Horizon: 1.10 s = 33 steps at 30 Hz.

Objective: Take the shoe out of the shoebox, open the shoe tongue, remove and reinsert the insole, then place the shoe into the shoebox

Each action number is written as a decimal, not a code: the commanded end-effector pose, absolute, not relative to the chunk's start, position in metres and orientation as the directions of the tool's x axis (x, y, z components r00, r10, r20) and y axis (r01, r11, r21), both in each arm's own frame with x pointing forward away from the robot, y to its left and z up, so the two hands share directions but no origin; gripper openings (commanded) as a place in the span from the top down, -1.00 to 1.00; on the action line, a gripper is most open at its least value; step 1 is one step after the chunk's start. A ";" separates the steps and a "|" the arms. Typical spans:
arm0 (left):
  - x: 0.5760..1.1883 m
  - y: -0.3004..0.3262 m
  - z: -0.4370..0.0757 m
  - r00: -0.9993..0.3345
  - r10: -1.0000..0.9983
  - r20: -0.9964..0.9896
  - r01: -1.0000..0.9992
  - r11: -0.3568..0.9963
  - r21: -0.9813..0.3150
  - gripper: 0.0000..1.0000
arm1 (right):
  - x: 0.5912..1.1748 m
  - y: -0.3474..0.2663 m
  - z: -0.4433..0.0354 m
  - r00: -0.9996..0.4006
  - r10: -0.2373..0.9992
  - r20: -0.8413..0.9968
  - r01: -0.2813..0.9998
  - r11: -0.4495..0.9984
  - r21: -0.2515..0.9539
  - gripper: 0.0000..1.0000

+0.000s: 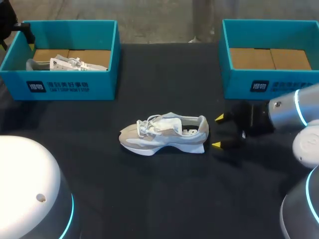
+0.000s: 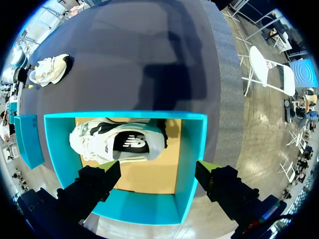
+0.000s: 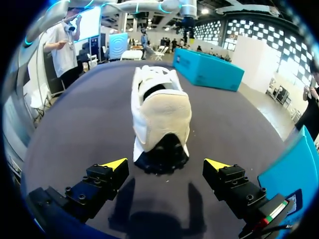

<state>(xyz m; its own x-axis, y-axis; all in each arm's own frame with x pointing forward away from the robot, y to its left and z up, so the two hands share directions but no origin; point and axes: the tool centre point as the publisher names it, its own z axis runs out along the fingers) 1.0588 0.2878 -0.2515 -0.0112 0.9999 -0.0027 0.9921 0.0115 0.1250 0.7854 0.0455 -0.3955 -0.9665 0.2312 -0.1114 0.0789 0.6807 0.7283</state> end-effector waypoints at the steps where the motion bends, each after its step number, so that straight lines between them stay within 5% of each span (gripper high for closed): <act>1: 1.059 0.288 -0.252 -0.011 1.000 -0.002 0.992 0.011 0.126 -1.00 | 0.802 0.058 -0.403 -0.971 0.217 -0.100 0.077 0.679 0.731 -1.00; 33: 1.059 0.288 -0.252 -0.011 1.000 -0.002 0.992 0.011 0.126 -1.00 | 0.793 0.113 -0.422 -0.989 0.141 -0.051 0.053 0.645 0.763 -1.00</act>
